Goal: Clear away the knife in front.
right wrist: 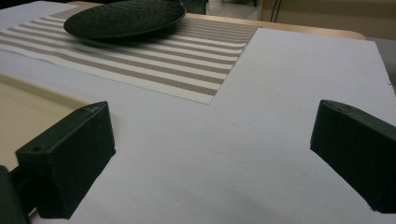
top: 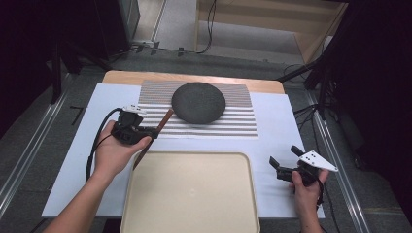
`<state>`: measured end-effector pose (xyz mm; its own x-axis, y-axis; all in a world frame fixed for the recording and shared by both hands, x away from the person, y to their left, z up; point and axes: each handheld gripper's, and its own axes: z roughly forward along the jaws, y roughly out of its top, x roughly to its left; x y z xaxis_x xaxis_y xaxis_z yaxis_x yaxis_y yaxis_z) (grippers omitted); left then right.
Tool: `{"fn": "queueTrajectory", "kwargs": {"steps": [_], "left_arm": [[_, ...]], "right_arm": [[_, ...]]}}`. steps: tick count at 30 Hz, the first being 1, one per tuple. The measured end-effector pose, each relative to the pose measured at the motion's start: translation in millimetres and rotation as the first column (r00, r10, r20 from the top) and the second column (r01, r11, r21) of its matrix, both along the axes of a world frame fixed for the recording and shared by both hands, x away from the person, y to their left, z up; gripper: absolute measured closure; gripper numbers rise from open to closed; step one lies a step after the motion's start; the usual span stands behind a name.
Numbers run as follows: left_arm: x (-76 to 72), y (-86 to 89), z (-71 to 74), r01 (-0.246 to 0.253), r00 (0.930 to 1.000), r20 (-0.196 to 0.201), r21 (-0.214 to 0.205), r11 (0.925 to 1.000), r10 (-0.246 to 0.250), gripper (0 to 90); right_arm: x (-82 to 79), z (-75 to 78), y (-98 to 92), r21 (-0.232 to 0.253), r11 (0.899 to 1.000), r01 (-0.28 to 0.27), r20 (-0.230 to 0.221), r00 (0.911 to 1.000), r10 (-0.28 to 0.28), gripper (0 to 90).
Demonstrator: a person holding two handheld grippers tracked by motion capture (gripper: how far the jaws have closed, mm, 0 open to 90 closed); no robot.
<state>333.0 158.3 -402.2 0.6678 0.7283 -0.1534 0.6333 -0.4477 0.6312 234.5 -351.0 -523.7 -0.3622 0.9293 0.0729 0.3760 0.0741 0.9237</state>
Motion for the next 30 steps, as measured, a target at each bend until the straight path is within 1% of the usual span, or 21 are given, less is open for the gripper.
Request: {"fn": "queueTrajectory", "kwargs": {"steps": [1, 2, 3, 4, 6, 7, 8, 10, 14, 16, 19, 20, 21, 22, 24, 27, 30], "left_arm": [[0.0, 0.0, 0.0, 0.000, 1.0000, 0.000, 0.000, 1.0000, 0.000, 76.8], [-5.2, -1.2, -3.5, 0.014, 0.9996, -0.023, -0.014, 0.9998, -0.015, 76.8], [-5.2, -1.2, -3.5, 0.014, 0.9996, -0.023, -0.014, 0.9998, -0.015, 76.8], [-11.4, -3.8, -6.4, 0.025, 0.9995, -0.022, -0.004, 0.9997, -0.025, 76.8], [-14.1, -4.7, -8.0, 0.032, 0.9991, -0.027, -0.006, 0.9995, -0.032, 76.8], [-20.0, -5.4, -10.8, 0.032, 0.9992, -0.025, -0.005, 0.9995, -0.032, 76.8], [-22.6, -5.4, -12.4, 0.033, 0.9991, -0.028, -0.006, 0.9994, -0.033, 76.8], [-28.1, -4.5, -14.9, 0.030, 0.9989, -0.036, -0.022, 0.9993, -0.031, 76.8], [-40.1, -2.5, -16.7, 0.024, 0.9993, -0.028, -0.027, 0.9993, -0.025, 76.8], [-45.6, -1.4, -18.9, 0.018, 0.9995, -0.027, -0.040, 0.9990, -0.019, 76.8], [-53.1, -0.7, -22.0, 0.011, 0.9996, -0.026, -0.040, 0.9991, -0.012, 76.8], [-55.3, 0.0, -22.6, 0.012, 0.9997, -0.022, -0.034, 0.9993, -0.013, 76.8], [-57.5, 0.8, -23.4, 0.012, 0.9996, -0.024, -0.039, 0.9992, -0.013, 76.8], [-57.5, 0.8, -23.4, 0.012, 0.9996, -0.024, -0.039, 0.9992, -0.013, 76.8], [-63.7, 2.5, -27.4, 0.008, 0.9996, -0.028, -0.045, 0.9989, -0.010, 76.8], [-67.1, 3.5, -31.6, 0.003, 0.9994, -0.034, -0.050, 0.9988, -0.004, 76.8], [-73.2, 6.7, -42.9, -0.005, 0.9983, -0.058, -0.060, 0.9982, 0.001, 76.8]], "right_arm": [[0.0, 0.0, 0.0, 0.000, 1.000, 0.000, 0.000, 1.0000, 0.000, 0.0], [0.2, -0.1, -0.8, 0.011, 1.000, 0.005, 0.000, 1.0000, -0.005, 0.0], [0.2, -0.1, -0.8, 0.011, 1.000, 0.005, 0.000, 1.0000, -0.005, 0.0], [-0.1, 0.0, -1.5, 0.020, 1.000, 0.004, 0.000, 1.0000, -0.004, 0.0], [-0.3, -0.1, -1.7, 0.018, 1.000, 0.001, 0.003, 1.0000, -0.001, 0.0], [-0.2, -0.2, -1.5, 0.015, 1.000, -0.002, 0.006, 1.0000, 0.002, 0.0], [-0.2, -0.1, -1.2, 0.015, 1.000, -0.003, 0.001, 1.0000, 0.002, 0.0], [-0.3, -0.1, -0.8, 0.013, 1.000, -0.002, 0.003, 1.0000, 0.002, 0.0], [-0.4, -0.1, -1.9, 0.019, 1.000, -0.001, 0.004, 1.0000, 0.001, 0.0], [-0.4, -0.1, -1.7, 0.017, 1.000, -0.001, 0.004, 1.0000, 0.001, 0.0], [-0.4, -0.1, -1.8, 0.018, 1.000, -0.001, 0.005, 1.0000, 0.001, 0.0], [-0.5, -0.1, -1.9, 0.019, 1.000, -0.002, 0.005, 1.0000, 0.001, 0.0], [-0.5, -0.1, -1.9, 0.021, 1.000, -0.002, 0.006, 1.0000, 0.002, 0.0], [-0.5, -0.1, -1.9, 0.021, 1.000, -0.002, 0.006, 1.0000, 0.002, 0.0], [-0.5, -0.1, -1.8, 0.019, 1.000, -0.003, 0.006, 1.0000, 0.003, 0.0], [-0.4, -0.1, -1.7, 0.017, 1.000, -0.002, 0.005, 1.0000, 0.002, 0.0], [-0.5, -0.1, -1.7, 0.018, 1.000, -0.002, 0.004, 1.0000, 0.002, 0.0]]}}
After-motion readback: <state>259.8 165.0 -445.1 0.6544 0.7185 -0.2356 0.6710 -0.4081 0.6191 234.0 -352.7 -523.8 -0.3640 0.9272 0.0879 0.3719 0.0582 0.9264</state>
